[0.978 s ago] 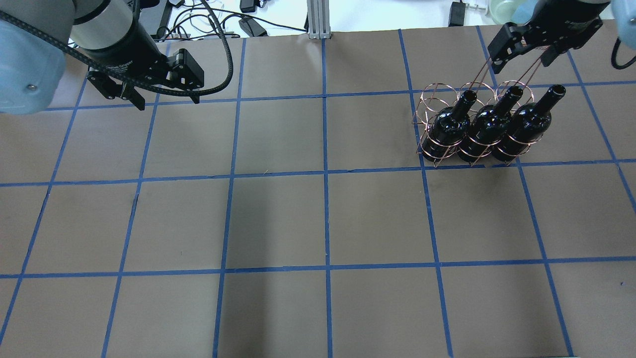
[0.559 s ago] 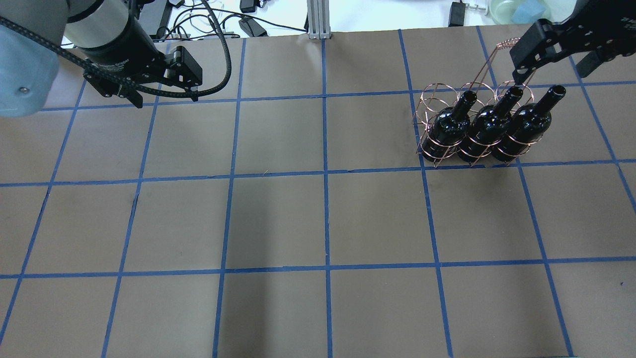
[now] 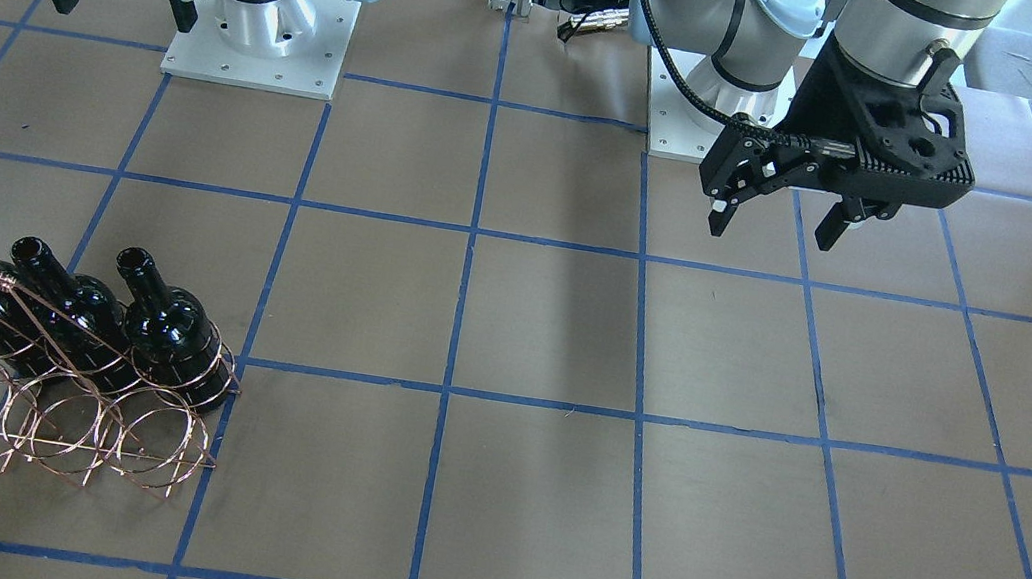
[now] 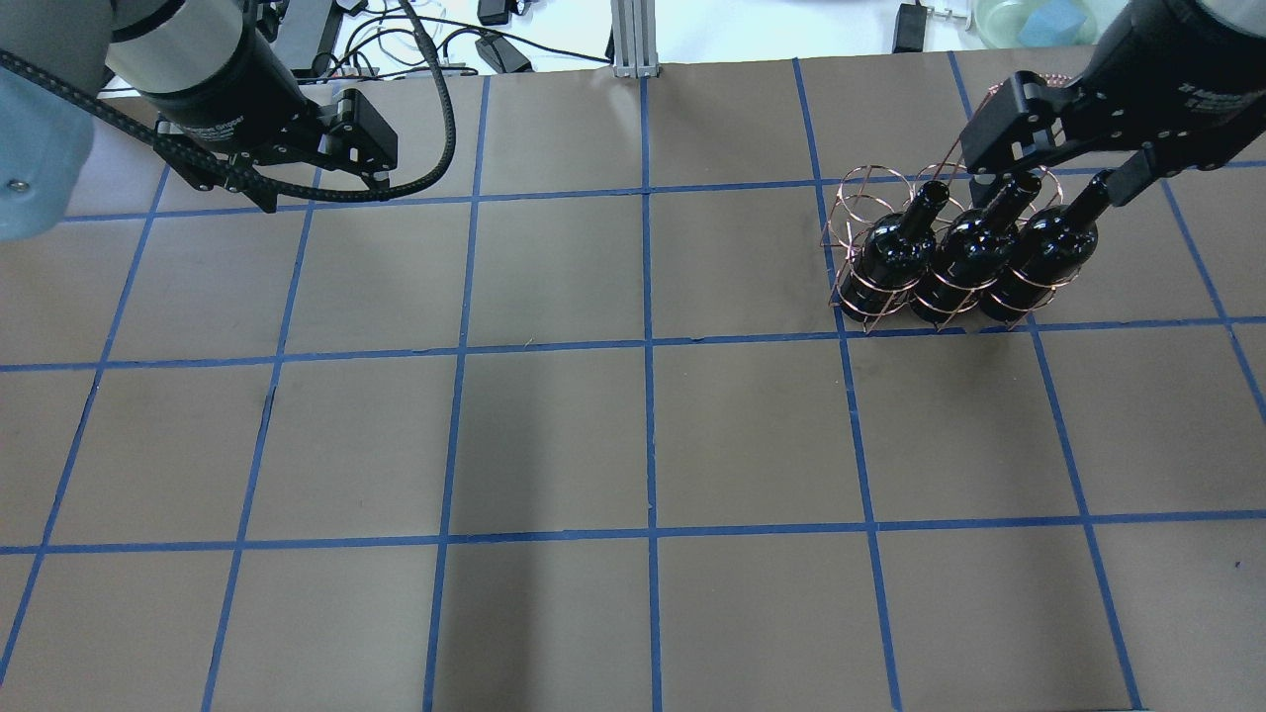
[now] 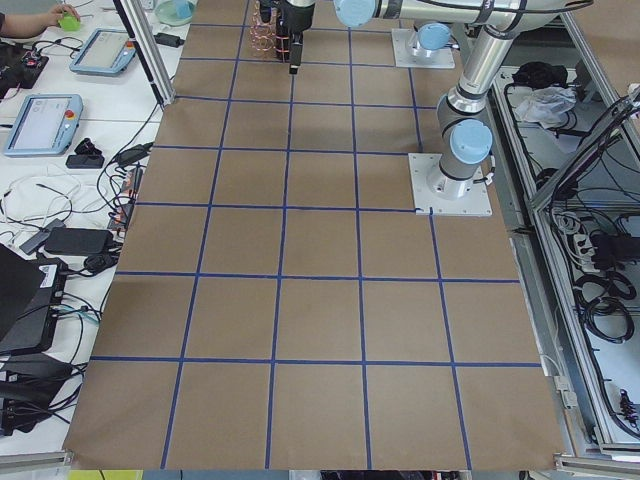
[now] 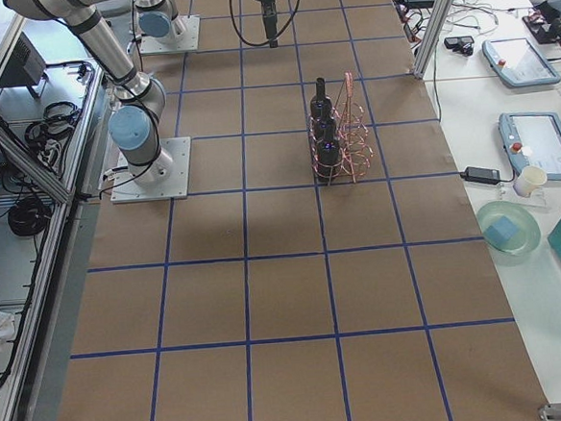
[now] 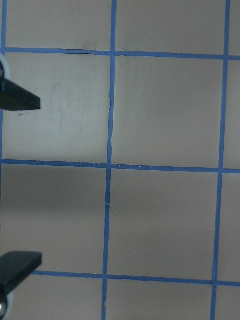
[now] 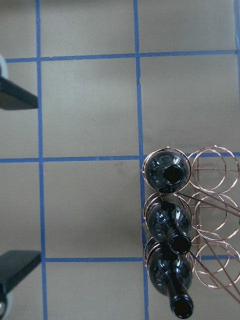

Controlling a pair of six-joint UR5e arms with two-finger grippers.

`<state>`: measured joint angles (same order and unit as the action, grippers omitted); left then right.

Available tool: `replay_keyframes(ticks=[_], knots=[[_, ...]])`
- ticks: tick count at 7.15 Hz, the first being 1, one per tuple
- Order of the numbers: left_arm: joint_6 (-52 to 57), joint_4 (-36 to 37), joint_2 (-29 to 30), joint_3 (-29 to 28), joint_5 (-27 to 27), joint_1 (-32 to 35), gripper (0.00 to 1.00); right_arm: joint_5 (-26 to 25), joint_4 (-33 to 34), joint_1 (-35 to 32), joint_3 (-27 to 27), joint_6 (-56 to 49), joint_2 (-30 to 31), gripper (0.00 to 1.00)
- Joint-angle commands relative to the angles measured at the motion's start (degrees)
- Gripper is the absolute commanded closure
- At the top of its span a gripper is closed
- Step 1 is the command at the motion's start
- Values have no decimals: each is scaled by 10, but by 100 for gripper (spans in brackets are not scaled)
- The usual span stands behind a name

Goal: Place wine into wine basket
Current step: 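Open the right gripper and raise it away from the rack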

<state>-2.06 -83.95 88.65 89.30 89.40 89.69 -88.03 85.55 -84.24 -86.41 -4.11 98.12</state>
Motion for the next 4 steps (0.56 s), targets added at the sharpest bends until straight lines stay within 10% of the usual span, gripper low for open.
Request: replay_keyframes(ticks=[1, 4], knots=[[18, 1, -1, 0, 1, -1, 0, -6, 4, -2, 120, 6, -99, 0], [23, -1, -4, 0, 7, -1, 0, 2, 104, -4, 10, 23, -57, 0]])
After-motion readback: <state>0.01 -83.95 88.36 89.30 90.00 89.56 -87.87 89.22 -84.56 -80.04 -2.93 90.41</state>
